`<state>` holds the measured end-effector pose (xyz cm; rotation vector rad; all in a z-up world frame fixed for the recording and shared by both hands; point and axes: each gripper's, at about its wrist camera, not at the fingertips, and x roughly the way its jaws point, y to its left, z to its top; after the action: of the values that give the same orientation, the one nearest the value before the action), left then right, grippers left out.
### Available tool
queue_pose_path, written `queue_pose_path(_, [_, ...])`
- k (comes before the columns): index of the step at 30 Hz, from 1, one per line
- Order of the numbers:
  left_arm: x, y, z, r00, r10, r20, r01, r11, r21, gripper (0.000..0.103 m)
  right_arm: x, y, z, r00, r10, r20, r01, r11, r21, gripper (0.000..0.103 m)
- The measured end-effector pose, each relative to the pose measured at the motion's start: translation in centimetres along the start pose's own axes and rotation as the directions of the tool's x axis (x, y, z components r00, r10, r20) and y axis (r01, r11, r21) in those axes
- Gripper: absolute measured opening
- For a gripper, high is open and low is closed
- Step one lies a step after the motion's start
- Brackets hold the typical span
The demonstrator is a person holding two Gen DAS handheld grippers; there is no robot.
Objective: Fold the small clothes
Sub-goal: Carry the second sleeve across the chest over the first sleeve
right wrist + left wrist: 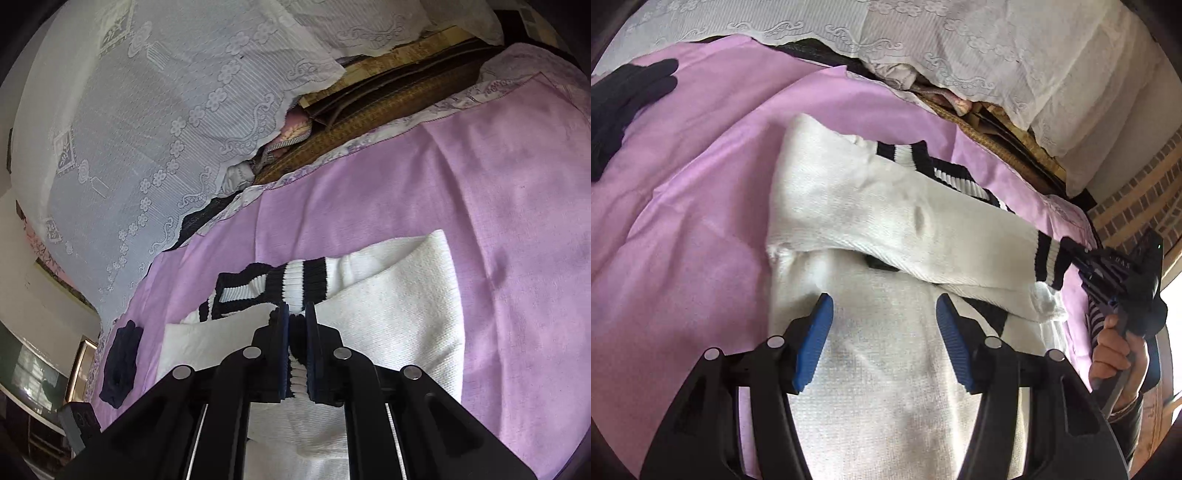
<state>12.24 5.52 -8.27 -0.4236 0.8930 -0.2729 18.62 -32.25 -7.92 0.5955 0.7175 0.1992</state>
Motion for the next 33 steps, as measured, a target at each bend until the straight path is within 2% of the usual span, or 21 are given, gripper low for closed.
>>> queue_pose_path(3, [-0.1,0.6,0.8,1.000,0.020,0.018,-0.019,0.999,-0.026,0.056,0.9,-1.6,-0.3,1.000,-0.008,-0.016,0.009,1.000,0.030,0.009])
queue_pose_path(6, [-0.3,-0.2,1.5,0.995,0.090,0.042,-0.091,0.996,0.026,0.056,1.5,-2.0,-0.4,1.000,-0.022,-0.017,0.022,0.999,0.027,0.009])
queue_pose_path(7, [-0.3,-0.9,1.8,0.988,0.139,0.061,-0.142,0.988,0.055,0.057,1.5,-1.9,-0.4,0.999,-0.035,-0.008,0.035,0.999,0.012,0.009])
queue_pose_path(9, [-0.2,-2.5,2.2,0.964,0.240,0.113,-0.254,0.957,0.136,0.057,1.1,-1.5,-0.3,0.999,-0.049,0.024,0.050,0.999,-0.012,0.009])
queue_pose_path(10, [-0.1,-3.2,2.4,0.957,0.259,0.132,-0.279,0.945,0.173,0.057,0.8,-1.3,-0.2,0.998,-0.043,0.037,0.043,0.999,-0.020,0.009])
queue_pose_path(12, [0.3,-4.5,2.7,0.959,0.249,0.138,-0.275,0.936,0.220,0.057,0.4,-1.0,0.0,0.998,-0.031,0.052,0.034,0.999,-0.042,0.009])
queue_pose_path(15, [1.8,-6.2,3.1,0.962,0.234,0.139,-0.265,0.925,0.272,0.059,0.7,-0.9,0.0,0.996,-0.068,0.052,0.071,0.995,-0.063,0.009])
queue_pose_path(16, [2.9,-6.6,3.2,0.963,0.243,0.116,-0.267,0.917,0.297,0.065,1.0,-1.2,-0.1,0.995,-0.085,0.046,0.088,0.994,-0.068,0.009])
queue_pose_path(18, [5.4,-6.5,3.1,0.955,0.291,0.061,-0.296,0.903,0.313,0.066,1.9,-1.8,-0.2,0.993,-0.115,0.012,0.116,0.990,-0.079,0.011])
queue_pose_path(19, [6.1,-6.2,3.0,0.954,0.296,0.051,-0.297,0.905,0.306,0.069,2.3,-2.3,-0.2,0.992,-0.128,-0.003,0.128,0.989,-0.075,0.016])
queue_pose_path(21, [5.8,-5.9,2.8,0.957,0.284,0.068,-0.291,0.908,0.301,0.070,2.0,-3.1,-0.1,0.993,-0.117,-0.001,0.116,0.993,-0.034,0.017])
queue_pose_path(23, [5.0,-5.9,2.7,0.957,0.278,0.078,-0.289,0.914,0.286,0.070,0.6,-2.9,-0.1,0.985,-0.162,0.055,0.164,0.986,-0.026,0.022])
queue_pose_path(24, [4.3,-5.9,2.7,0.960,0.263,0.095,-0.280,0.920,0.276,0.070,-0.3,-2.4,-0.3,0.980,-0.178,0.086,0.182,0.982,-0.043,0.022])
queue_pose_path(27, [2.8,-7.0,3.0,0.969,0.204,0.138,-0.236,0.929,0.286,0.072,-1.5,0.2,-1.1,0.992,-0.101,0.081,0.109,0.988,-0.112,0.022])
queue_pose_path(30, [3.8,-7.6,3.2,0.964,0.231,0.135,-0.263,0.911,0.319,0.077,-0.6,2.7,-2.8,0.994,-0.097,0.040,0.103,0.975,-0.198,0.022])
queue_pose_path(32, [5.8,-6.6,3.0,0.953,0.289,0.094,-0.303,0.897,0.322,0.079,0.7,3.3,-3.9,0.989,-0.145,0.010,0.143,0.958,-0.248,0.022])
queue_pose_path(33, [6.7,-5.8,2.9,0.956,0.287,0.062,-0.292,0.905,0.310,0.081,1.4,3.0,-4.2,0.983,-0.182,-0.001,0.175,0.950,-0.259,0.019])
